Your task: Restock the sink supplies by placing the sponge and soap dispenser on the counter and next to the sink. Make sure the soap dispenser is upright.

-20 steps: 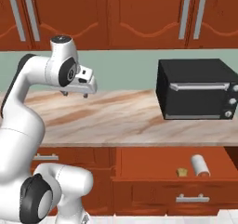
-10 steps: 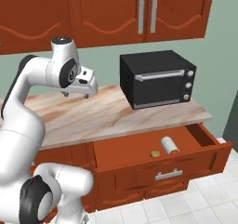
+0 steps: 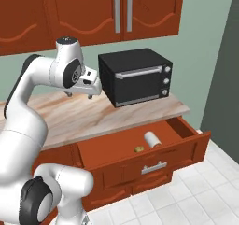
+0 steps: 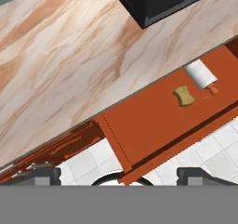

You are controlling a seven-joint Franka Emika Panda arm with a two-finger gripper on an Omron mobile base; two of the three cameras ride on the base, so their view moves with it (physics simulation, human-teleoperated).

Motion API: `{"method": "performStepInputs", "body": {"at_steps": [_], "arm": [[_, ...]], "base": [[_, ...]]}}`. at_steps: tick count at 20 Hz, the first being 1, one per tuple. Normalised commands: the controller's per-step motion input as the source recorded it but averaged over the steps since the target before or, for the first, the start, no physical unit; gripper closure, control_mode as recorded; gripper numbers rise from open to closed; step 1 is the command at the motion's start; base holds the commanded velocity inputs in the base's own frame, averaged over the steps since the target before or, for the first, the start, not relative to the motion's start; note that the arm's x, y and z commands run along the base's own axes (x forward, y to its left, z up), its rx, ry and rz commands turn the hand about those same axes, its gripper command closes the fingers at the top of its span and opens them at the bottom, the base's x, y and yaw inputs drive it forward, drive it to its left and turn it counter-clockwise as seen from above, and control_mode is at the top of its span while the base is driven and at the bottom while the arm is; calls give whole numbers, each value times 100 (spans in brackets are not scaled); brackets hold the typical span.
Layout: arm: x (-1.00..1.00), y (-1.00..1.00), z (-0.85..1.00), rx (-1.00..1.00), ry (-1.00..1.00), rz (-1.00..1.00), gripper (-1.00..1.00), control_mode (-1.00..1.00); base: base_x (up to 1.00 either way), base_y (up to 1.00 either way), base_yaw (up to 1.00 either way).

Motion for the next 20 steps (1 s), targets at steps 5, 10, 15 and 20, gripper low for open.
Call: {"method": "performStepInputs", "body": {"at_steps": [5, 10, 15, 20], "arm": [[0, 0, 0, 0, 0, 0, -100, 100], [0, 0, 0, 0, 0, 0, -100, 100], [0, 0, 0, 0, 0, 0, -100, 100], [0, 0, 0, 0, 0, 0, -100, 100]], "base": [[19, 71, -18], [16, 51, -18], [13, 28, -13], [31, 42, -9]]}}
